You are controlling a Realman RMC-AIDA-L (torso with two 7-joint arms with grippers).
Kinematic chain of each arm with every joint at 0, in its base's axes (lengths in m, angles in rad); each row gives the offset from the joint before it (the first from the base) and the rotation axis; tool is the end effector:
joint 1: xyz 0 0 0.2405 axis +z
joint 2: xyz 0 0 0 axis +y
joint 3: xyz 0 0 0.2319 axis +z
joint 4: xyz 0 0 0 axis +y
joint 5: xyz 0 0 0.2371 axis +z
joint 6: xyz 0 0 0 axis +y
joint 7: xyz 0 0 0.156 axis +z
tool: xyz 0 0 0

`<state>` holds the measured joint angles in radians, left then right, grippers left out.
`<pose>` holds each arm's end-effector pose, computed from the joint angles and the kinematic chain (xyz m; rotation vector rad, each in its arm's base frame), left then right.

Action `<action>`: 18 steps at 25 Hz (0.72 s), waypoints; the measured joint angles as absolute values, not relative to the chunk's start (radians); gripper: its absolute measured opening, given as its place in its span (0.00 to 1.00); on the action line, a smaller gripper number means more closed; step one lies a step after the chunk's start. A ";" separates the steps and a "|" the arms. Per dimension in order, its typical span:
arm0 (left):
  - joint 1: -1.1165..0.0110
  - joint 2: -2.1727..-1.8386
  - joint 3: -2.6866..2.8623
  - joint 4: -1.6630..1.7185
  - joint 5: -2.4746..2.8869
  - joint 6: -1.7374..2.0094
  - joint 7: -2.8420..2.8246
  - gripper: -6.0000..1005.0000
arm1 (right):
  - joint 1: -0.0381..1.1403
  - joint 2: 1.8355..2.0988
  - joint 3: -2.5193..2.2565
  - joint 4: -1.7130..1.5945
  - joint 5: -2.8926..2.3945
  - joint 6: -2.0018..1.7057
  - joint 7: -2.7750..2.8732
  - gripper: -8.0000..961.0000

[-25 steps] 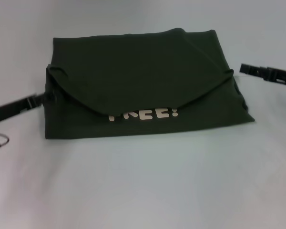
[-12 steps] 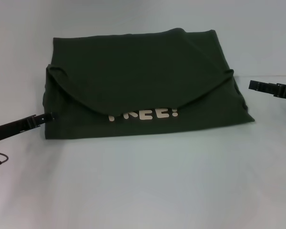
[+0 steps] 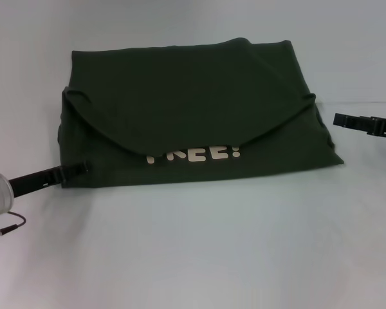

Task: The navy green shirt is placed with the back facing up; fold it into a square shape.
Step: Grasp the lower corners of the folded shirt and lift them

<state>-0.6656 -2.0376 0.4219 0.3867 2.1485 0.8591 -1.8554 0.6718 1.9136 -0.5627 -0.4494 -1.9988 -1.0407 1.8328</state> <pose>-0.3352 0.4134 0.0032 -1.9045 -1.4454 -0.5354 0.3075 0.4361 0.0665 -2.0603 1.2439 0.6149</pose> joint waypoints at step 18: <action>-0.667 -2.043 0.422 0.385 2.149 0.885 -1.858 0.81 | 0.671 1.910 -0.573 -0.448 -1.999 -1.041 1.833 0.86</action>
